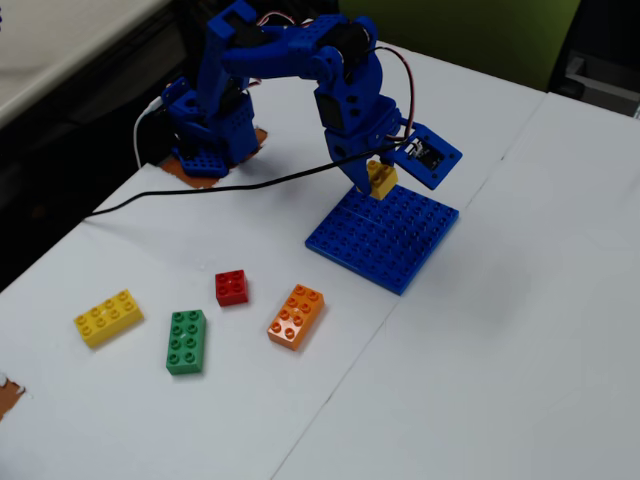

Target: Pick up the 2x2 yellow block and go up the 8x8 blue block.

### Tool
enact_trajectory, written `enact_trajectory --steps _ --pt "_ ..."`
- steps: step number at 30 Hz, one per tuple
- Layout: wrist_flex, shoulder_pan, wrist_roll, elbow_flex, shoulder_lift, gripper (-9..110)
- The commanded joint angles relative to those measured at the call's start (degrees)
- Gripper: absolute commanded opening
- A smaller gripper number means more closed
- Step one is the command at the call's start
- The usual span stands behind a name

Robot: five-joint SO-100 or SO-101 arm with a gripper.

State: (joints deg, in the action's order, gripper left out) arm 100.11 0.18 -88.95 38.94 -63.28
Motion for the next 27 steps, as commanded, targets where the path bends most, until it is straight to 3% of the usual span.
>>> enact_trajectory --steps 1,27 --pt "0.4 -0.4 0.1 -0.3 -0.6 0" --pt "-0.2 -0.3 0.6 -1.5 0.9 0"
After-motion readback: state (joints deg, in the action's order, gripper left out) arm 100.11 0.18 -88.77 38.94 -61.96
